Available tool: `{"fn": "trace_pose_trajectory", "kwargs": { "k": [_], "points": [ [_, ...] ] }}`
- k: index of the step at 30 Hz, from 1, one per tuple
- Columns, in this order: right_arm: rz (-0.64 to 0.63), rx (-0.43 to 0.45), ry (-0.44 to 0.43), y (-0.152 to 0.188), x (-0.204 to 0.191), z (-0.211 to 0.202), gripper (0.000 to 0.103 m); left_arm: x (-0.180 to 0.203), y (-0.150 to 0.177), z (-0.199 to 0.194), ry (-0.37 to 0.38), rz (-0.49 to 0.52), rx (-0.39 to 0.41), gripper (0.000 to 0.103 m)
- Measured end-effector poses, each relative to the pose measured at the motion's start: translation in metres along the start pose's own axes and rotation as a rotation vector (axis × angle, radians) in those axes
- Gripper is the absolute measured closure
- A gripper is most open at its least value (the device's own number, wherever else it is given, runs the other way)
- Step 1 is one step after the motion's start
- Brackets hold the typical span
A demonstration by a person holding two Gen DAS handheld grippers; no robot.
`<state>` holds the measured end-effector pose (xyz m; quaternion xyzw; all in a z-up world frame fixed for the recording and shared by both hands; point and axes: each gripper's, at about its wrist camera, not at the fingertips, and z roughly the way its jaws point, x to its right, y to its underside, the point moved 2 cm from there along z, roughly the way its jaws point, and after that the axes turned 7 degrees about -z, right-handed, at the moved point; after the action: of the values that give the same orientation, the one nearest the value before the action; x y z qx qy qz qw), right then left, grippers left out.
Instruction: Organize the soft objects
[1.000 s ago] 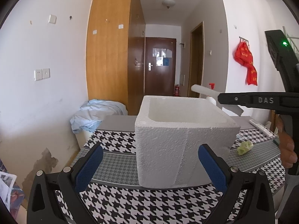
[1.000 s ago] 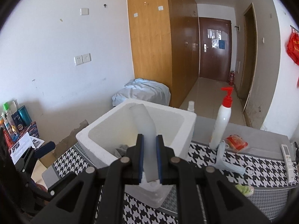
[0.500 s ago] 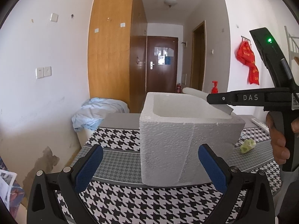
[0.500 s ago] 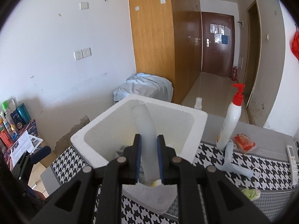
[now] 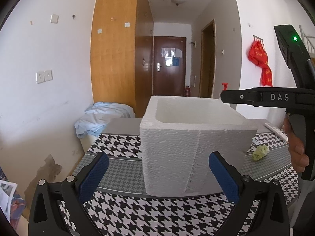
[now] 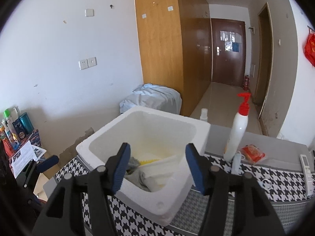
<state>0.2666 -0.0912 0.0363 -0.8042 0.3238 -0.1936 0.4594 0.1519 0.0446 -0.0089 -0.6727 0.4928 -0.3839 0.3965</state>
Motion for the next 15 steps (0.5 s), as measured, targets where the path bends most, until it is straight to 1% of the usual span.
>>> {"fn": "trace_pose_trajectory", "kwargs": {
  "k": [15],
  "points": [
    [0.057, 0.046, 0.072, 0.009, 0.039, -0.035, 0.040, 0.032, -0.002, 0.001, 0.060, 0.034, -0.011, 0.001]
  ]
}}
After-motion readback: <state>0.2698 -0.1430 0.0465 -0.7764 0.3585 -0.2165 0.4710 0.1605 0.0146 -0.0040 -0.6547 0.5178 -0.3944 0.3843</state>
